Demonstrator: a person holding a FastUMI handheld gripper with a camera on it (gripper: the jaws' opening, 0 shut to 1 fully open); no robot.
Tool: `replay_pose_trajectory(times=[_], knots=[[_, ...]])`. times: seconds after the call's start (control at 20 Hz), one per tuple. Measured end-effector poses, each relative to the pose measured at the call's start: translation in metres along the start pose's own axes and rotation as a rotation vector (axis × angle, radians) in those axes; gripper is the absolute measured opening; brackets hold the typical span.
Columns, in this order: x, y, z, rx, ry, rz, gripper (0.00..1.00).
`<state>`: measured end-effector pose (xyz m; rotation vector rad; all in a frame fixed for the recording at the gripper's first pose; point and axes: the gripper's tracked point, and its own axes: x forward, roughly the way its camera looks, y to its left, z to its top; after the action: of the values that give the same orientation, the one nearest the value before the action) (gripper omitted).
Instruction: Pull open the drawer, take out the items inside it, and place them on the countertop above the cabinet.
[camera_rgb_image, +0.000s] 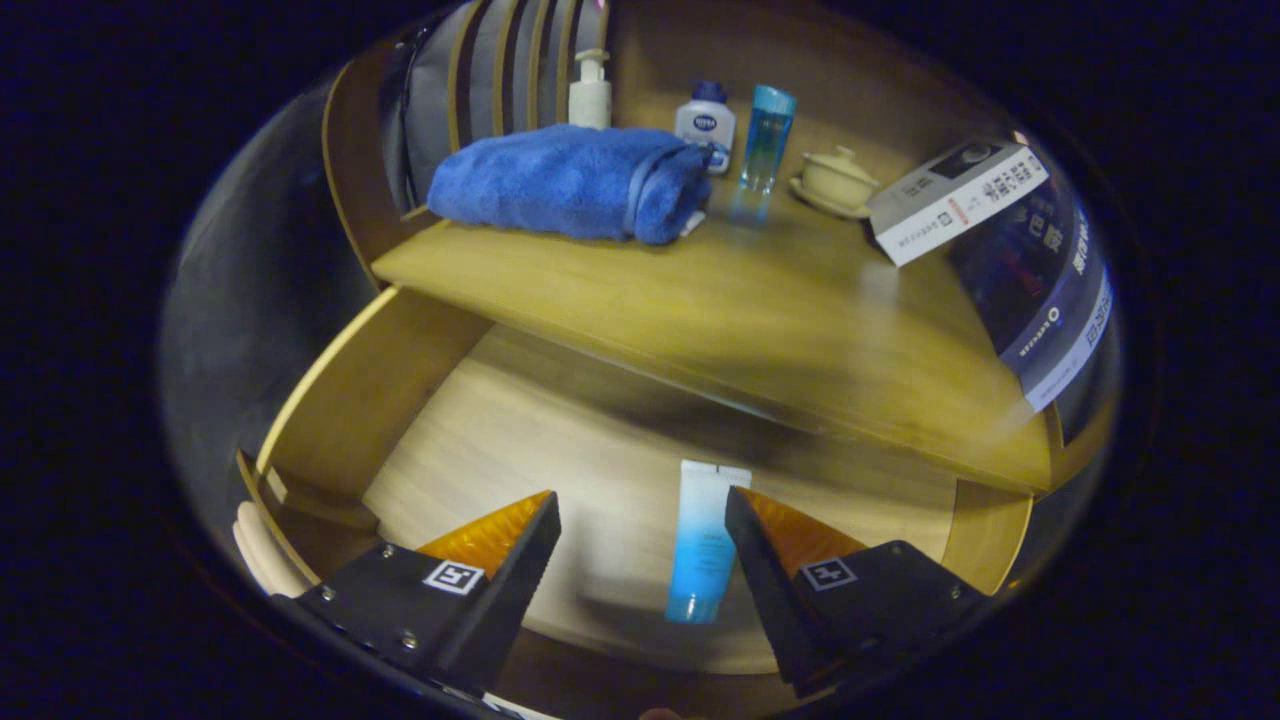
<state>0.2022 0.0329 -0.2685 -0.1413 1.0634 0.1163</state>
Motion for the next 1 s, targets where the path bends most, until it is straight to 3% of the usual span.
replay_pose_trajectory(times=[0.35,0.8,1.0], knots=[[0.01,-0.016,-0.034,-0.124,0.184,-0.042,0.99],[0.017,-0.014,-0.055,-0.095,0.312,-0.01,0.99],[0.022,-0.012,-0.057,-0.022,0.301,0.048,0.86]])
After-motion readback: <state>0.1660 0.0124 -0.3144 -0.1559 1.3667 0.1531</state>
